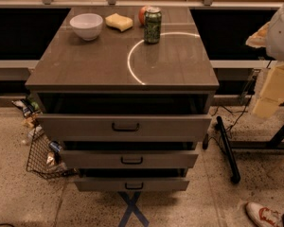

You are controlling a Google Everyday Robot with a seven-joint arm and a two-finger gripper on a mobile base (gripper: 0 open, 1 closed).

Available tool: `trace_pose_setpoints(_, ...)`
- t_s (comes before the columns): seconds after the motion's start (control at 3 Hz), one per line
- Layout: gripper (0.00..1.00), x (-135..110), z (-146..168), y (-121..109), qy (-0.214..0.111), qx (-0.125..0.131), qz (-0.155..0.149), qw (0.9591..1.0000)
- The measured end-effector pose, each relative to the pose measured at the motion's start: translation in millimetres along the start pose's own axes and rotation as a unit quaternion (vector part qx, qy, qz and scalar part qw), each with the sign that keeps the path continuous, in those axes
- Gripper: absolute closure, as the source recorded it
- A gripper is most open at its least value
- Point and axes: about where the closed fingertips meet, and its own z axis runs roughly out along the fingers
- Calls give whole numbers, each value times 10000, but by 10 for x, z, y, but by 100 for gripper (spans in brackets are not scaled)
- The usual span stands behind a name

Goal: Knock green can over

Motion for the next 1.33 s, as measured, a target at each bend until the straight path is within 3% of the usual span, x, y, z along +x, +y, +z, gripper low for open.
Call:
trace_pose_setpoints(0.33,0,0,0,0,0,1,0,10000)
trace_pose_setpoints(0.67,0,-97,134,-159,-313,175,230,9991)
trace_pose_setpoints(1.0,0,-355,559,-605,-1199,301,687,9899)
trace_pose_setpoints(1.33,0,-518,1209,-1149,-2440,351,1320,9601)
